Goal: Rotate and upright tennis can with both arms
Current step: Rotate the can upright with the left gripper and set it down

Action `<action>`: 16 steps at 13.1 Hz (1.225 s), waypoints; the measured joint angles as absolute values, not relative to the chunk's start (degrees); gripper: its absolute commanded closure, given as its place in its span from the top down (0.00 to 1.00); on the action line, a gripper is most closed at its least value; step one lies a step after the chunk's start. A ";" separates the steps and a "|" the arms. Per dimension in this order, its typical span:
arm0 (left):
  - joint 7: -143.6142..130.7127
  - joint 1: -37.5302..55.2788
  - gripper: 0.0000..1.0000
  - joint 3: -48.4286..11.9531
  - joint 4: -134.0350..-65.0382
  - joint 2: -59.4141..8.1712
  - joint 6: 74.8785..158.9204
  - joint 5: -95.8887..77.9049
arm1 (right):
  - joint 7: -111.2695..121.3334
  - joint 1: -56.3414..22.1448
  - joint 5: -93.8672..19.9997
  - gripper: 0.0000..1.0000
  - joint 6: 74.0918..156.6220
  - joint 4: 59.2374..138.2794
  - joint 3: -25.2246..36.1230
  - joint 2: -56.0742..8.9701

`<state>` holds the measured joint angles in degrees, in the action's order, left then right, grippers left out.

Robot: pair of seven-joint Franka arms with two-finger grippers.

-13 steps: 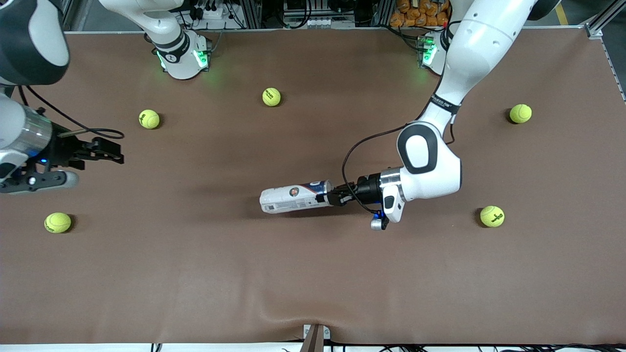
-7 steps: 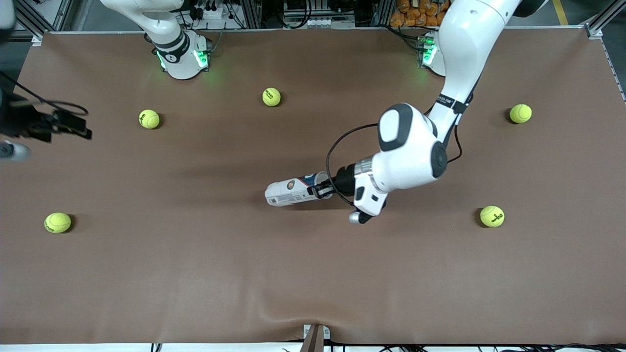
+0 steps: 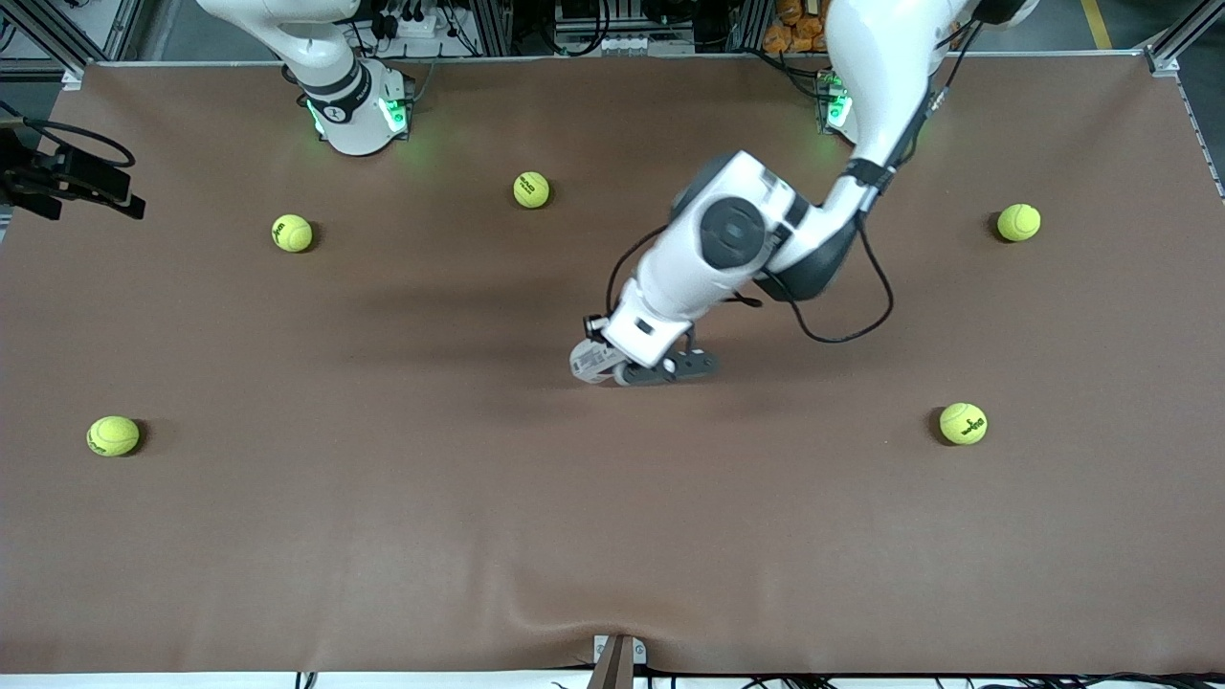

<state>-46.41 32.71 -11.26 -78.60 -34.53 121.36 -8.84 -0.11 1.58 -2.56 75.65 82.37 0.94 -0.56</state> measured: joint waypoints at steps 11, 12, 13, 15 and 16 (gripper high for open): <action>-46.87 47.71 0.00 0.62 -74.25 -37.55 116.83 -1.21 | -0.13 1.78 0.57 1.00 79.11 81.61 1.03 -0.56; -46.87 48.04 0.00 0.63 -73.85 -37.98 116.99 -1.21 | -0.15 1.80 0.59 1.00 80.18 81.61 1.11 -0.56; -46.87 48.52 0.00 0.64 -73.63 -38.32 117.15 -1.21 | -0.15 1.83 0.65 1.00 80.64 81.61 1.17 -0.56; -46.87 49.51 0.67 0.74 -73.40 -38.77 117.66 -1.01 | -0.15 1.83 0.71 1.00 80.86 81.61 1.17 -0.57; -46.87 49.79 1.00 0.73 -73.39 -38.92 118.10 -1.01 | -0.15 1.83 0.71 1.00 80.86 81.62 1.12 -0.62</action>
